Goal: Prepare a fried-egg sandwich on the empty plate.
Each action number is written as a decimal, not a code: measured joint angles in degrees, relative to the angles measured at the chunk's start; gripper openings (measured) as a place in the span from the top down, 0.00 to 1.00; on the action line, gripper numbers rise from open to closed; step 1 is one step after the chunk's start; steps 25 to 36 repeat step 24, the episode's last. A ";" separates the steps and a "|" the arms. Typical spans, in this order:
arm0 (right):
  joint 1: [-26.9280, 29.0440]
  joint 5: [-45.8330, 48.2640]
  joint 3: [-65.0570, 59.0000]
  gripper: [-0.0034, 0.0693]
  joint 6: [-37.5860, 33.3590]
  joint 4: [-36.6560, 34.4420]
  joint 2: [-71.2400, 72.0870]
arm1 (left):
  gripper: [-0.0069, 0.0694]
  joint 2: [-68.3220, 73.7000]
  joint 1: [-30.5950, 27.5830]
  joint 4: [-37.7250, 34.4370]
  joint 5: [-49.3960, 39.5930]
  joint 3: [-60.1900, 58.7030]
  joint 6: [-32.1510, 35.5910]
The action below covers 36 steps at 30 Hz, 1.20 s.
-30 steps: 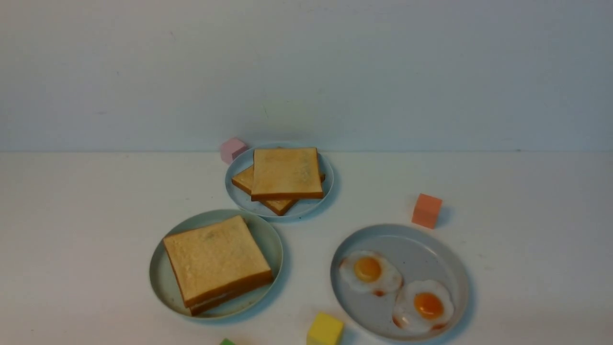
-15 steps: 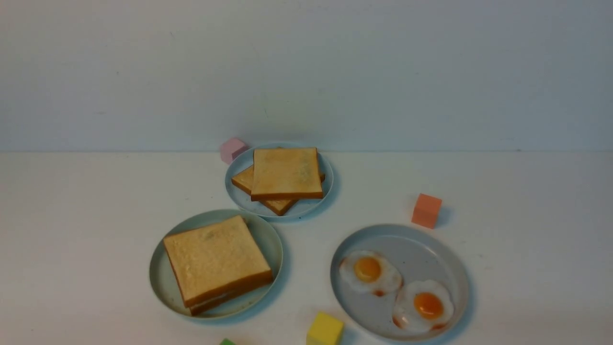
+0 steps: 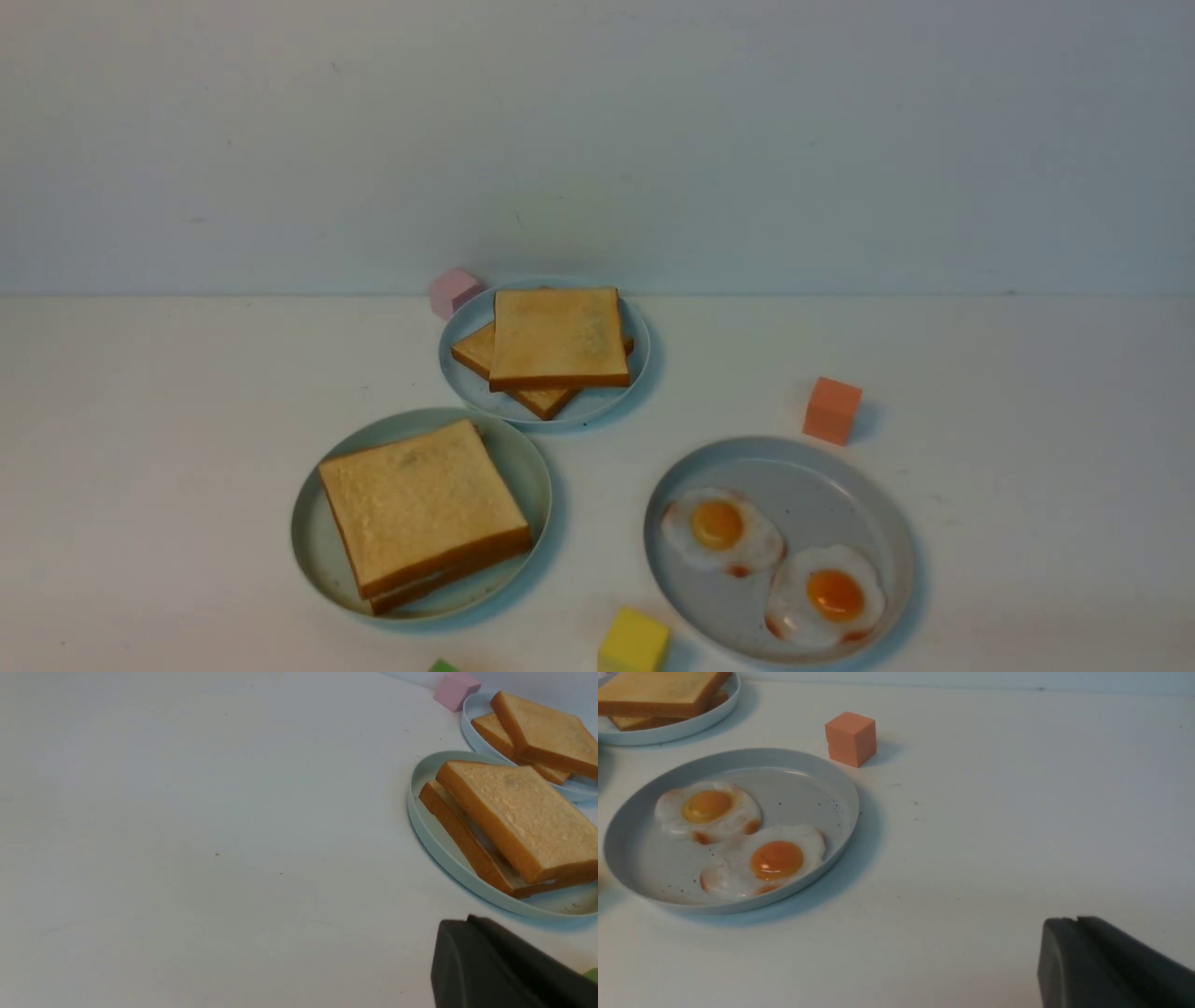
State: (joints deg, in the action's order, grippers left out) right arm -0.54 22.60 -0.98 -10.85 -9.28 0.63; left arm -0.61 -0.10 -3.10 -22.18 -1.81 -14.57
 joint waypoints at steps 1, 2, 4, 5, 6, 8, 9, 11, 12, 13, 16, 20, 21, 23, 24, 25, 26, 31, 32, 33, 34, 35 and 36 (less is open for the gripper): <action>0.00 0.00 0.00 0.89 0.00 0.00 0.00 | 0.93 0.00 0.00 0.00 0.00 0.00 0.00; 0.00 0.00 0.00 0.89 0.00 0.00 0.00 | 0.93 0.00 0.00 0.00 0.00 0.00 0.00; 0.00 0.00 0.00 0.88 0.00 0.00 0.00 | 0.93 0.00 0.00 0.00 0.00 0.00 0.00; 0.00 0.00 0.00 0.88 0.00 0.00 0.00 | 0.93 0.00 0.00 0.00 0.00 0.00 0.00; 0.00 0.00 0.00 0.88 0.00 0.00 0.00 | 0.93 0.00 0.00 0.00 0.00 0.00 0.00; 0.00 0.00 0.00 0.87 0.00 0.00 0.00 | 0.93 0.00 0.00 0.00 0.00 0.00 0.00; 0.00 0.00 0.00 0.87 0.00 0.00 0.00 | 0.93 0.00 0.00 0.00 0.00 0.00 0.00; 0.00 0.00 0.00 0.87 0.00 0.00 0.00 | 0.93 0.00 0.00 0.00 0.00 0.00 0.00; 0.00 0.00 0.00 0.87 0.00 0.00 0.00 | 0.93 0.00 0.00 0.00 0.00 0.00 0.00; 0.00 0.00 0.00 0.86 0.00 0.00 0.00 | 0.92 0.00 0.00 0.00 0.00 0.00 0.00; 0.00 0.00 0.00 0.86 0.00 0.00 0.00 | 0.92 0.00 0.00 0.00 0.00 0.00 0.00; 0.00 0.00 0.00 0.86 0.00 0.00 0.00 | 0.92 0.00 0.00 0.00 0.00 0.00 0.00; 0.00 0.00 0.00 0.86 0.00 0.00 0.00 | 0.92 0.00 0.00 0.00 0.00 0.00 0.00; 0.00 0.00 0.00 0.85 0.00 0.00 0.00 | 0.92 0.00 0.00 0.00 0.00 0.00 0.00; 0.00 0.00 0.00 0.85 0.00 0.00 0.00 | 0.91 0.00 0.00 0.00 0.00 0.00 0.00; 0.00 0.00 0.00 0.85 0.00 0.00 0.00 | 0.91 0.00 0.00 0.00 0.00 0.00 0.00; 0.00 0.00 0.00 0.85 0.00 0.00 0.00 | 0.91 0.00 0.00 0.00 0.00 0.00 0.00; 0.00 0.00 0.00 0.85 0.00 0.00 0.00 | 0.91 0.00 0.00 0.00 0.00 0.00 0.00; 0.00 0.00 0.00 0.85 0.00 0.00 0.00 | 0.91 0.00 0.00 0.00 0.00 0.00 0.00; 0.00 0.00 0.00 0.85 0.00 0.00 0.00 | 0.91 0.00 0.00 0.00 0.00 0.00 0.00; 0.00 0.00 0.00 0.85 0.00 0.00 0.00 | 0.91 0.00 0.00 0.00 0.00 0.00 0.00; 0.00 0.00 0.00 0.85 0.00 0.00 0.00 | 0.91 0.00 0.00 0.00 0.00 0.00 0.00; 0.00 0.00 0.00 0.85 0.00 0.00 0.00 | 0.91 0.00 0.00 0.00 0.00 0.00 0.00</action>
